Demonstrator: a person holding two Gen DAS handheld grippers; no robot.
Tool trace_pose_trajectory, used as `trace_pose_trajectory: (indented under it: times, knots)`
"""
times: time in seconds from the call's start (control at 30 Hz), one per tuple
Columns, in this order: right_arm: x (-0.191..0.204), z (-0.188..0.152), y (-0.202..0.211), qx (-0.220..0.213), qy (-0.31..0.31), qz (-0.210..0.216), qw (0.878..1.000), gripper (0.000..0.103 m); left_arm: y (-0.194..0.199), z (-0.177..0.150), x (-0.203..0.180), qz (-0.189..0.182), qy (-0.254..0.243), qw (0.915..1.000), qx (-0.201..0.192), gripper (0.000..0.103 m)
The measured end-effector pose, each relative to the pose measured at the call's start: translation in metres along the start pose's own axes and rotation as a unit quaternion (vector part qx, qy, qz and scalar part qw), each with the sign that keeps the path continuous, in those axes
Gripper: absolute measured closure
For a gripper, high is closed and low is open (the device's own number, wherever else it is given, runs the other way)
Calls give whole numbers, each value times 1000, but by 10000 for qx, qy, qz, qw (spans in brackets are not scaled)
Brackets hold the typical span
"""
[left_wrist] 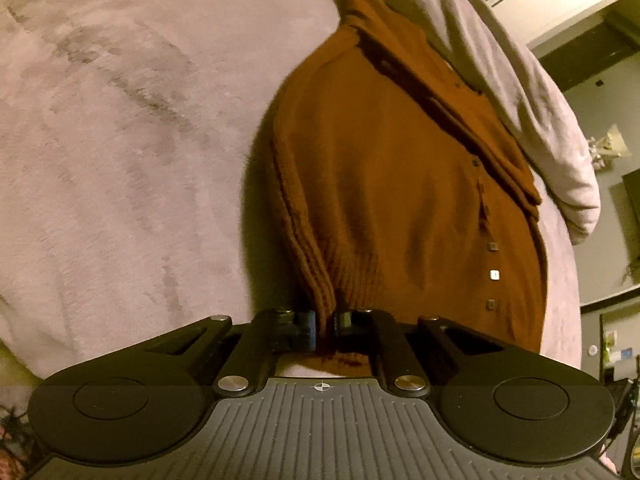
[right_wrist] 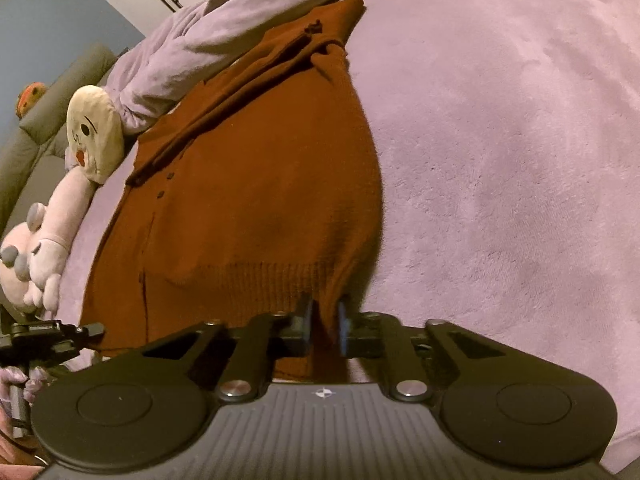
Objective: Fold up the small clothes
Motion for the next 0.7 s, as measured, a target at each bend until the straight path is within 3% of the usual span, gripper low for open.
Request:
trace_pose_trajectory:
  times: [0.1, 0.23, 0.33, 0.43, 0.57, 0.7]
  knots:
    - [3, 1, 3, 36, 12, 106, 9999, 98, 10, 4, -12, -206, -54, 9998, -54, 95]
    - [10, 15, 13, -49, -17, 623, 9980, 98, 33, 21, -41, -482, -329, 9976, -367, 95]
    - [16, 43, 21, -296, -186, 1002, 9944, 98, 47, 45, -54, -731, -279, 9947, -664, 95]
    - [24, 76, 24, -606, -272, 1132, 9913, 98, 53, 76, -62, -680, -188, 9926, -989, 95]
    - [32, 124, 20, -1107, -330, 809, 9900, 98, 45, 119, -65, -390, 113, 9907, -1301, 95]
    - [39, 163, 7, -1430, -193, -6, 9895, 98, 20, 147, -72, 348, 37, 9902, -1351, 94]
Point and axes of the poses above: each gripper's, at about its wrist camera, not at the fingertips, and y roughly against the way its jaws point, x to its left, z to its top, the point moved 3 cm from there along -y, roughly the way its jaws point, and after that the axes turned 13 degrees about x, right-handed, at the moved point
